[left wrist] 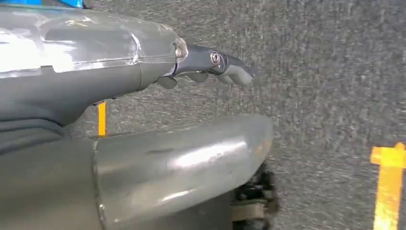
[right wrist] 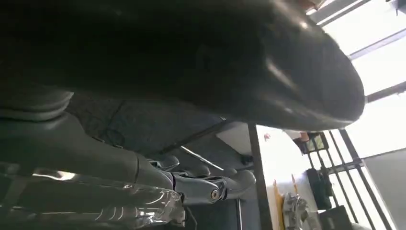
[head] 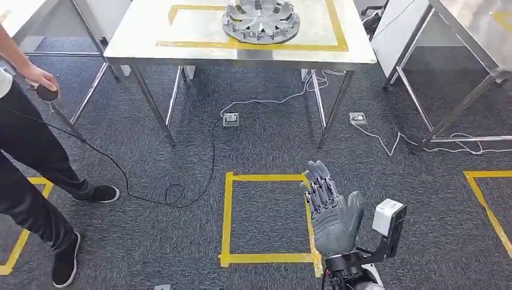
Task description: Take the parts from the cabinet and place them on the table.
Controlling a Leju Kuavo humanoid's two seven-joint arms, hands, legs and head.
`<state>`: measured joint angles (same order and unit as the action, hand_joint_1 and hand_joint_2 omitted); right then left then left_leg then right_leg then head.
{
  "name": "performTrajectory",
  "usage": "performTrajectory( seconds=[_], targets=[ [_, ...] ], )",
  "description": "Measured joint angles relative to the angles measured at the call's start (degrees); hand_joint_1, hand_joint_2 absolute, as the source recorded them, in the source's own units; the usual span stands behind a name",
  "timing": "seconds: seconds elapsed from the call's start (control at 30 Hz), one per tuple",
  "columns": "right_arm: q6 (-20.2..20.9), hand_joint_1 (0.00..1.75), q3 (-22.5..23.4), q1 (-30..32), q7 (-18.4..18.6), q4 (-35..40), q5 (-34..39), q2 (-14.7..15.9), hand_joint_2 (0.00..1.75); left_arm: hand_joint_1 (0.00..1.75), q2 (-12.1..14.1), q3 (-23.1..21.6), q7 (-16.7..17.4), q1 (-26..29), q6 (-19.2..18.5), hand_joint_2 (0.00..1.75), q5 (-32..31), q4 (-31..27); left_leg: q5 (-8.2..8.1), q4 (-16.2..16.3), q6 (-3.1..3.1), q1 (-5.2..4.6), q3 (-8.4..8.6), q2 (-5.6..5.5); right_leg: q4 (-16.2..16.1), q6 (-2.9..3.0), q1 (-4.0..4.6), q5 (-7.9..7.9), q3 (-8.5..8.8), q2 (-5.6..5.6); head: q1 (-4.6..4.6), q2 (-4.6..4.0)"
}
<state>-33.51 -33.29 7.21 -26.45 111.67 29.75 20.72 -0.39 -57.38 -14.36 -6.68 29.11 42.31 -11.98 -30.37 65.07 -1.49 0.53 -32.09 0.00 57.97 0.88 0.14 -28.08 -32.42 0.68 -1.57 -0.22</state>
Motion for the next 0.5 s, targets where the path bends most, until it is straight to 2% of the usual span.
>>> performTrajectory(
  seconds=[0.03, 0.07, 0.13, 0.17, 0.2, 0.23, 0.27, 0.33, 0.37, 0.4, 0.43, 0.5],
  targets=[
    [0.11, 0.00, 0.00, -0.13, -0.02, 0.00, -0.09, -0.13, 0.00, 0.00, 0.09, -0.20, 0.00, -0.15, -0.04, 0.00, -0.13, 0.00, -2.00, -3.56, 0.44, -0.06, 1.72, -0.05, 0.57, -0.15, 0.01, -0.02, -0.68, 0.01, 0.13, 0.00],
    [0.20, 0.00, 0.04, -0.32, 0.00, 0.00, -0.20, -0.26, 0.00, 0.00, 0.13, -0.41, -0.13, -0.21, -0.02, 0.00, -0.52, 0.00, -2.06, -5.19, 0.68, -0.22, 2.77, -0.16, 1.15, -0.54, 0.24, 0.08, -1.25, -0.03, 0.11, 0.00],
    [0.44, 0.00, 0.07, -0.41, 0.02, -0.02, -0.33, -0.24, 0.00, 0.00, 0.24, -0.50, -0.15, -0.20, -0.07, 0.00, -0.81, 0.00, -2.04, -5.31, 1.16, -0.27, 2.31, -0.17, 1.09, -1.27, 0.23, 0.74, -1.48, -0.06, -0.07, 0.00],
    [0.52, 0.00, 0.04, -0.47, 0.04, 0.00, -0.35, -0.33, 0.00, 0.00, 0.31, -0.57, -0.07, -0.18, -0.17, 0.00, -0.81, 0.00, -1.69, -5.44, 1.77, -0.33, 2.13, -0.19, 0.93, -1.65, 0.20, 1.12, -1.49, -0.08, -0.13, 0.00],
    [0.57, 0.00, 0.09, -0.47, 0.04, 0.00, -0.35, -0.35, 0.00, 0.00, 0.28, -0.72, -0.07, -0.19, -0.30, 0.00, -0.81, 0.00, -1.01, -6.00, 2.63, 0.18, 1.79, -0.10, 1.07, -1.98, 0.14, 0.88, -1.75, -0.27, 0.04, 0.00],
    [0.57, 0.00, 0.20, -0.46, 0.04, 0.00, -0.35, -0.39, 0.00, 0.00, 0.37, -0.81, -0.04, -0.30, -0.33, 0.00, -0.81, 0.00, -0.63, -6.00, 3.06, 0.16, 1.59, -0.05, 2.28, -2.53, 0.04, -0.84, -2.30, -0.46, -0.13, 0.00],
    [0.59, 0.00, 0.33, -0.52, 0.07, 0.00, -0.37, -0.37, 0.00, 0.00, 0.35, -0.87, -0.04, -0.33, -0.35, 0.00, -0.83, -0.02, -0.25, -5.99, 3.47, 0.16, 1.09, -0.02, 5.20, -2.91, -0.17, -3.38, -3.31, -0.48, -0.74, 0.00],
    [0.59, 0.00, 0.50, -0.48, 0.09, -0.04, -0.35, -0.48, 0.00, 0.00, 0.37, -0.92, -0.04, -0.27, -0.44, 0.00, -0.83, 0.00, 0.56, -5.95, 3.55, 0.09, -0.03, 0.01, 13.54, -3.49, -0.52, -8.19, -5.96, -0.48, -1.33, 0.00],
    [0.59, 0.00, 0.50, -0.48, 0.09, -0.13, -0.35, -0.48, 0.00, 0.00, 0.44, -0.96, -0.02, -0.23, -0.44, 0.00, -0.83, 0.00, 0.99, -5.93, 3.49, 0.09, -0.61, 0.07, 16.66, -3.67, -0.66, -9.52, -6.54, -0.47, -1.49, 0.00],
    [0.57, 0.00, 0.50, -0.49, 0.15, -0.26, -0.48, -0.50, 0.00, 0.00, 0.52, -1.02, 0.00, -0.22, -0.48, 0.00, -0.83, 0.00, 1.36, -5.92, 3.42, 0.09, -1.05, 0.10, 16.91, -3.72, -0.71, -9.31, -5.90, -0.45, -1.66, 0.00],
    [0.55, 0.00, 0.52, -0.49, 0.26, -0.33, -0.74, -0.50, 0.00, 0.00, 0.55, -1.22, 0.11, -0.22, -0.57, 0.00, -0.83, 0.00, 1.69, -5.91, 3.31, 0.09, -1.42, 0.12, 14.82, -3.66, -0.72, -7.99, -4.21, -0.46, -1.84, 0.00],
    [-0.72, 0.00, 0.57, -0.66, 1.26, -0.33, -2.94, -0.52, 0.00, 0.00, 0.50, -1.59, 0.57, -0.23, -0.57, 0.00, -1.09, 0.00, 2.24, -5.91, 3.01, 0.09, -1.79, 0.11, 4.66, -3.17, -0.66, -3.50, 2.04, -0.46, -2.34, 0.00]
  ],
)
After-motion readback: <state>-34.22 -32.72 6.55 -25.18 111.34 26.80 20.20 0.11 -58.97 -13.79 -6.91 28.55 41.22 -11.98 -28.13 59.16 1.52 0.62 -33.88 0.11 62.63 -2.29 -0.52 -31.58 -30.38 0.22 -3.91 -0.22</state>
